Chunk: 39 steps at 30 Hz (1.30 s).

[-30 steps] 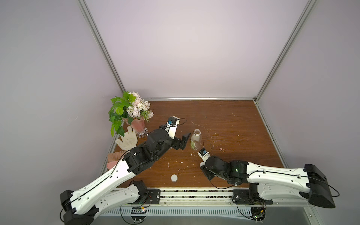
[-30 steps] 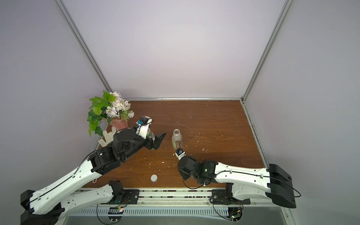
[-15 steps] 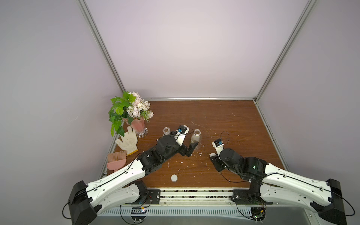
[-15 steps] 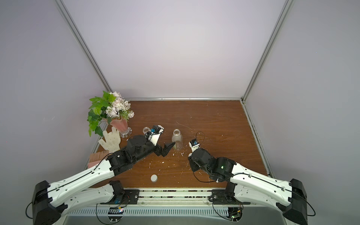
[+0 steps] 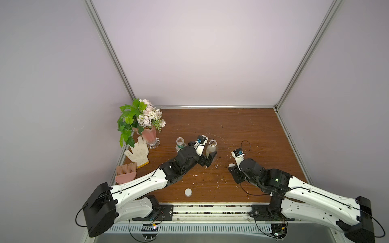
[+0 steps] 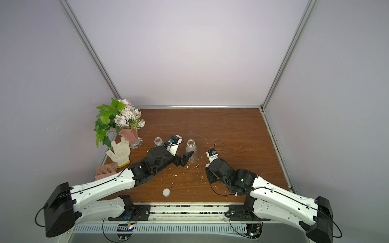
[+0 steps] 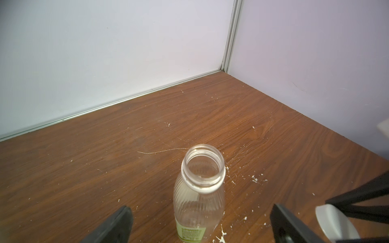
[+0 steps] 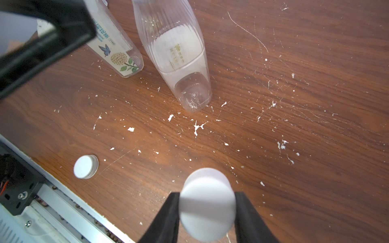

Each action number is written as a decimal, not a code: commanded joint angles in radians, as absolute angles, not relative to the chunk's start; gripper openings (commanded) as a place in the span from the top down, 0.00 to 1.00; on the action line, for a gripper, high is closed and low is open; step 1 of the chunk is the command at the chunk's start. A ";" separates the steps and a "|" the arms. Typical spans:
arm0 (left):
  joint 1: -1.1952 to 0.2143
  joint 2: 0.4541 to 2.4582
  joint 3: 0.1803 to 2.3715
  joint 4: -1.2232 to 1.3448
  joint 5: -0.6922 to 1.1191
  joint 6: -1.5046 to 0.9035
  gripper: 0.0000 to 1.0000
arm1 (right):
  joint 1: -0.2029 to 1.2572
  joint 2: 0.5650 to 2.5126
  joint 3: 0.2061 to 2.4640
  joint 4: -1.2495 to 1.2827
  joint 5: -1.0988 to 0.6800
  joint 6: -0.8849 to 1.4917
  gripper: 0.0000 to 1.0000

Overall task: Screw on the bottle caps
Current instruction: Screw the bottle cap onto the plastic bottle.

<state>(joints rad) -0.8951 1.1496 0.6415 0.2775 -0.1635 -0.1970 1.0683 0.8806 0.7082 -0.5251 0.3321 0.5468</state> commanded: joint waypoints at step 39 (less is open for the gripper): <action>-0.908 1.416 0.570 0.656 -0.200 -0.139 0.21 | 1.039 0.860 0.818 -0.595 0.377 0.551 0.59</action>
<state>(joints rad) -0.8967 1.4117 0.5827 0.6132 -0.2153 -0.1593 1.0447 0.8711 0.7723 -0.5713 0.3424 0.5411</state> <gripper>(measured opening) 0.800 0.425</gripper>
